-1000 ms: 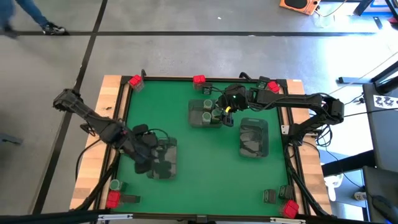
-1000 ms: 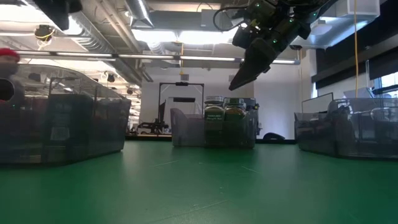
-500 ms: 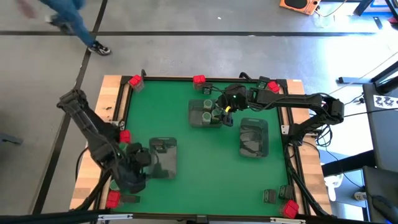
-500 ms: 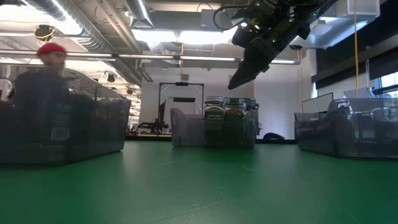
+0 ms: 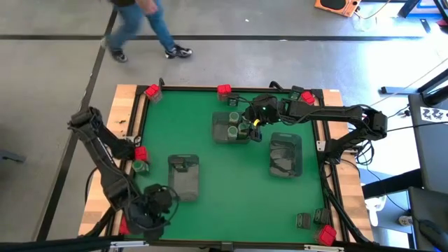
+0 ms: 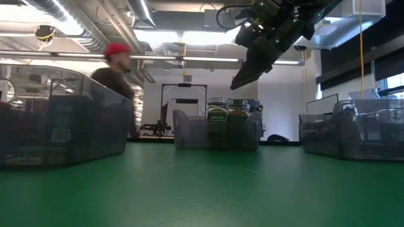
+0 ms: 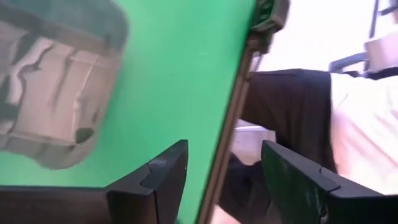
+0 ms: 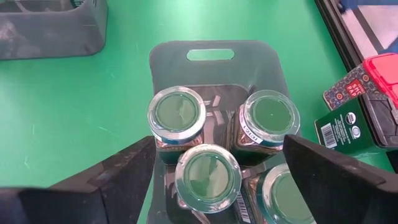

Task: Sort spices by type
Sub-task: Put the black seasoning can into the left black bin

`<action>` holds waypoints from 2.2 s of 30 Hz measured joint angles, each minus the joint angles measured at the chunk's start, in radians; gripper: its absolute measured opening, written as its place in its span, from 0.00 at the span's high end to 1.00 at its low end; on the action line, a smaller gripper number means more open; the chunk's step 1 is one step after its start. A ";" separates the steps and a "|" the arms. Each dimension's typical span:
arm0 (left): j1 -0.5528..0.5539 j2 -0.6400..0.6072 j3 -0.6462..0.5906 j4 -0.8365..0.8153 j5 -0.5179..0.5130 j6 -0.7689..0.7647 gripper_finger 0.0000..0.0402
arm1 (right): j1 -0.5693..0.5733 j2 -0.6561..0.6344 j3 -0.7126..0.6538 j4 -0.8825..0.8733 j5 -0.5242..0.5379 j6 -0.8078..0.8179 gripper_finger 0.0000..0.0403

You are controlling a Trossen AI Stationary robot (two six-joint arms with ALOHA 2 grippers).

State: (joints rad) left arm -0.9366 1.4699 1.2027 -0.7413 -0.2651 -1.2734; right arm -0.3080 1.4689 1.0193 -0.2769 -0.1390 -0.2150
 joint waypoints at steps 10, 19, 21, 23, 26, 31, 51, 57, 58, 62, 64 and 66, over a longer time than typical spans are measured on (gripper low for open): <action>-0.021 0.098 0.077 -0.074 -0.007 0.066 0.56 | 0.000 0.000 0.000 0.003 0.000 0.000 0.13; -0.071 0.161 0.077 -0.138 -0.007 0.015 0.56 | 0.000 0.000 0.000 0.032 0.000 0.000 0.13; -0.067 0.173 0.077 -0.141 -0.008 0.038 0.56 | 0.000 0.000 0.000 0.038 0.000 0.000 0.13; -0.055 0.180 0.077 -0.149 -0.010 0.056 0.56 | 0.000 0.000 0.000 0.037 0.000 0.000 0.13; -0.035 0.184 0.076 -0.200 -0.010 0.018 0.53 | 0.000 0.000 0.000 0.036 0.000 0.000 0.13; -0.029 0.184 0.076 -0.219 0.001 -0.001 0.43 | 0.000 0.000 0.000 0.042 0.001 0.000 0.13; -0.114 0.177 0.076 -0.229 0.100 -0.012 0.32 | 0.000 0.000 0.000 0.041 0.042 -0.002 0.13; -0.138 0.178 0.064 -0.247 0.099 -0.052 0.32 | 0.000 0.000 0.000 0.041 0.043 -0.002 0.13; -0.142 0.178 0.064 -0.247 0.100 -0.052 0.32 | 0.000 0.000 0.000 0.041 0.043 -0.002 0.13; -0.157 0.178 0.064 -0.246 0.100 -0.056 0.32 | 0.000 0.000 0.000 0.041 0.043 -0.002 0.13; -0.158 0.182 0.064 -0.247 0.100 -0.056 0.32 | 0.000 0.000 0.000 0.041 0.043 -0.002 0.13; -0.164 0.183 0.064 -0.245 0.100 -0.057 0.32 | 0.000 0.000 0.000 0.041 0.043 -0.002 0.13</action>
State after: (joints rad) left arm -1.1009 1.6525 1.2663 -0.9867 -0.1648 -1.3309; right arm -0.3080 1.4689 1.0195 -0.2356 -0.0956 -0.2165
